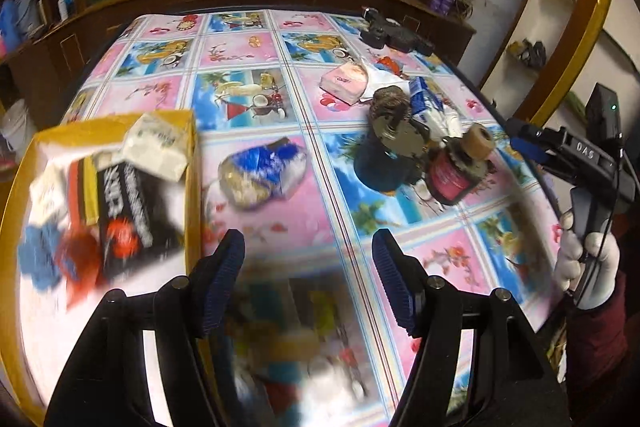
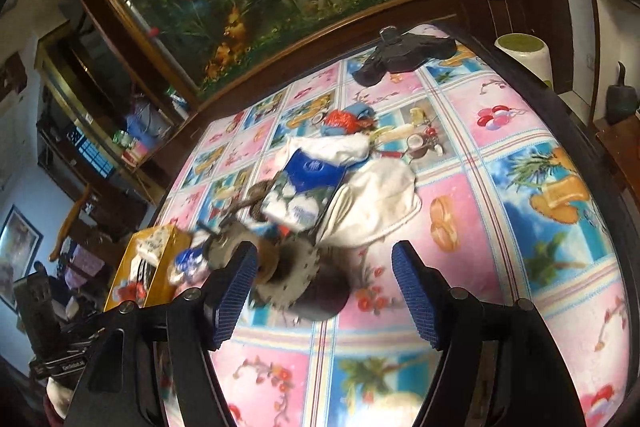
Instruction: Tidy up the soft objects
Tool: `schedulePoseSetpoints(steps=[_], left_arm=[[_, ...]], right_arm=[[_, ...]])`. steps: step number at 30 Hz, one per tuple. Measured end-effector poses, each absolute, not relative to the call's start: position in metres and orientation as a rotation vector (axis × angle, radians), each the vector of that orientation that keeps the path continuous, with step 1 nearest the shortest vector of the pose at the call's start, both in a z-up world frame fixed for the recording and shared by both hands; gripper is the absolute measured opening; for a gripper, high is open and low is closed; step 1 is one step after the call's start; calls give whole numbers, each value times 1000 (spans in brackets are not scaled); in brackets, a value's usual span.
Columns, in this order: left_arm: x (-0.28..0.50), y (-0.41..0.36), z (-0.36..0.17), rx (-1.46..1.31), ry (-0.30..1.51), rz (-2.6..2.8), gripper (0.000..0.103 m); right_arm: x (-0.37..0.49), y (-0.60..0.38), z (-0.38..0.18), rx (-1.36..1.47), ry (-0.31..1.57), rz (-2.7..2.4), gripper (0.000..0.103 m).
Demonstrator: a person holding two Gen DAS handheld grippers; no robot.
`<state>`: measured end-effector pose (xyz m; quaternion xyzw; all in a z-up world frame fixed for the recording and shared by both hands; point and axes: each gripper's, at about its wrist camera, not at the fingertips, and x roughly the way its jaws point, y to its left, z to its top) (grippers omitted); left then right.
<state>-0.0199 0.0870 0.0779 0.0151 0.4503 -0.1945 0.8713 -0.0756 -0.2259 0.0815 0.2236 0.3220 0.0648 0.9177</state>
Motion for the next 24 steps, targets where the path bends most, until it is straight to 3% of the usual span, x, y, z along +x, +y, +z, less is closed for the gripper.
schedulePoseSetpoints(steps=[10, 17, 18, 20, 21, 24], left_arm=[[51, 40, 51, 391, 975, -449, 65], [74, 36, 19, 461, 1071, -394, 65], [72, 37, 19, 448, 1071, -385, 64], [67, 38, 23, 410, 1076, -393, 48], [63, 39, 25, 389, 1083, -405, 35], [49, 41, 29, 319, 1091, -455, 34]], right_arm=[[-16, -252, 60, 512, 616, 72, 70], [3, -275, 30, 584, 649, 58, 73], [6, -277, 26, 595, 661, 60, 73], [7, -277, 27, 595, 659, 61, 73], [8, -275, 28, 585, 656, 61, 73], [9, -271, 29, 565, 656, 60, 73]])
